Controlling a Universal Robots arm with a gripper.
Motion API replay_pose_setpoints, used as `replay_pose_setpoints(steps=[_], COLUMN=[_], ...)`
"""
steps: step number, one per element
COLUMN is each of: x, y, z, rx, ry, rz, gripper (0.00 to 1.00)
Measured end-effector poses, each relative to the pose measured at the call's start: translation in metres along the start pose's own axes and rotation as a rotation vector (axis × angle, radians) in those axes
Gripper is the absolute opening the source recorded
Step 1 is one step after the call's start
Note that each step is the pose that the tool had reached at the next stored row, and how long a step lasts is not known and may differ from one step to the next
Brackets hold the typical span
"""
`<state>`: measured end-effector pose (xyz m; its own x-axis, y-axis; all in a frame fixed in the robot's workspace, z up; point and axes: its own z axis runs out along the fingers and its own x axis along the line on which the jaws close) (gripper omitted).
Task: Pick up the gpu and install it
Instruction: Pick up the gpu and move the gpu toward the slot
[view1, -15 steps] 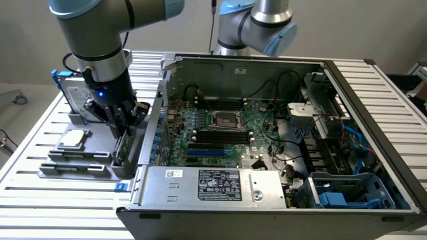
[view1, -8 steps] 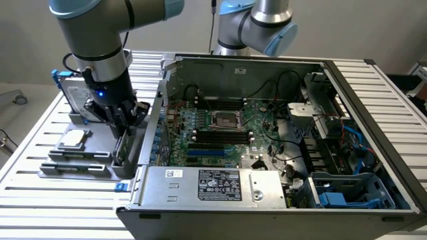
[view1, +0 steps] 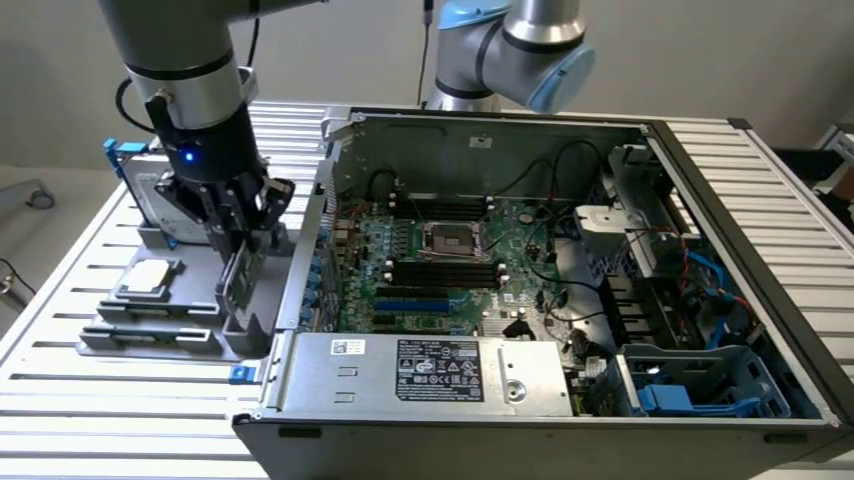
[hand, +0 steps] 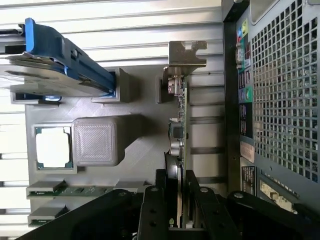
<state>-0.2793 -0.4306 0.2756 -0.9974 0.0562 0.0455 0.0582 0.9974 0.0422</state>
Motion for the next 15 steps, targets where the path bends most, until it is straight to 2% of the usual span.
replay_pose_setpoints(steps=[15], x=[0.003], y=[0.0043], z=[-0.0683], rx=[0.0], ry=[0.0], rz=[0.0], gripper=[0.27])
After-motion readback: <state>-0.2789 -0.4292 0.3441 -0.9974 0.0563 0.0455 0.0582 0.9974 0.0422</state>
